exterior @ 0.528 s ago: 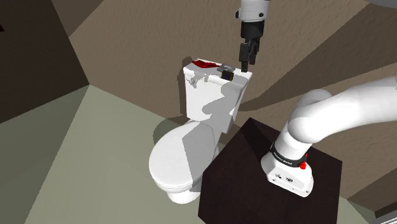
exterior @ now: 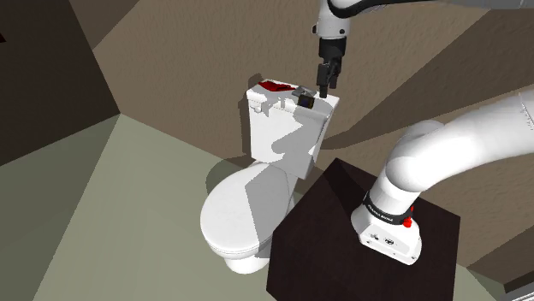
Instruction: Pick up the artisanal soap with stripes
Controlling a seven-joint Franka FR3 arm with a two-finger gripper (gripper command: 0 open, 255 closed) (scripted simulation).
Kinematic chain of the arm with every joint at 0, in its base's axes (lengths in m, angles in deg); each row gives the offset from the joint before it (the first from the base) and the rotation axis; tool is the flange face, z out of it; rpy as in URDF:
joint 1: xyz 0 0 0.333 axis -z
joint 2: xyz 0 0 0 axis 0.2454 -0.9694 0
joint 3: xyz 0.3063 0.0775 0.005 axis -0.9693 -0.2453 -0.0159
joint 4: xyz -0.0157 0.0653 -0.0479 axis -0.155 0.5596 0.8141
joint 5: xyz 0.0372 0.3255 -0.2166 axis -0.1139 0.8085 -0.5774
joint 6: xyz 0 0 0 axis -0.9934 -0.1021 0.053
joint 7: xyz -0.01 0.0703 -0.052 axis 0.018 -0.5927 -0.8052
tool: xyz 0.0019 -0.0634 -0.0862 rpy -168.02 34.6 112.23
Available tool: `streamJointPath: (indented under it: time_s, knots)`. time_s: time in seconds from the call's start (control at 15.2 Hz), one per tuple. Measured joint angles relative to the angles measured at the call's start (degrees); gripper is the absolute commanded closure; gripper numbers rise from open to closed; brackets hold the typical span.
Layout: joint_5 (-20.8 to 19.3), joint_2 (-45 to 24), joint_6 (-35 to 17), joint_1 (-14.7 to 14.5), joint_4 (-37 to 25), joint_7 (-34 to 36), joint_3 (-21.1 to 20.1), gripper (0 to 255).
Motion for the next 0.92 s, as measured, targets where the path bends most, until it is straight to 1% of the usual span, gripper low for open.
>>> streamJointPath:
  time_s: [0.26, 0.53, 0.59, 0.73, 0.92]
  knots:
    - [-2.5, -5.9, -5.5, 1.3, -1.1, -4.5, 4.2, 0]
    - [-3.5, -12.4, -11.1, 1.9, -2.7, -7.8, 7.3, 0]
    - [-3.5, -14.6, -12.1, 2.0, -4.3, -8.8, 8.1, 0]
    - [-3.5, -18.7, -15.3, 2.2, -5.4, -10.8, 9.8, 0]
    - [-3.1, -24.0, -18.4, 2.8, -8.1, -14.1, 12.2, 0]
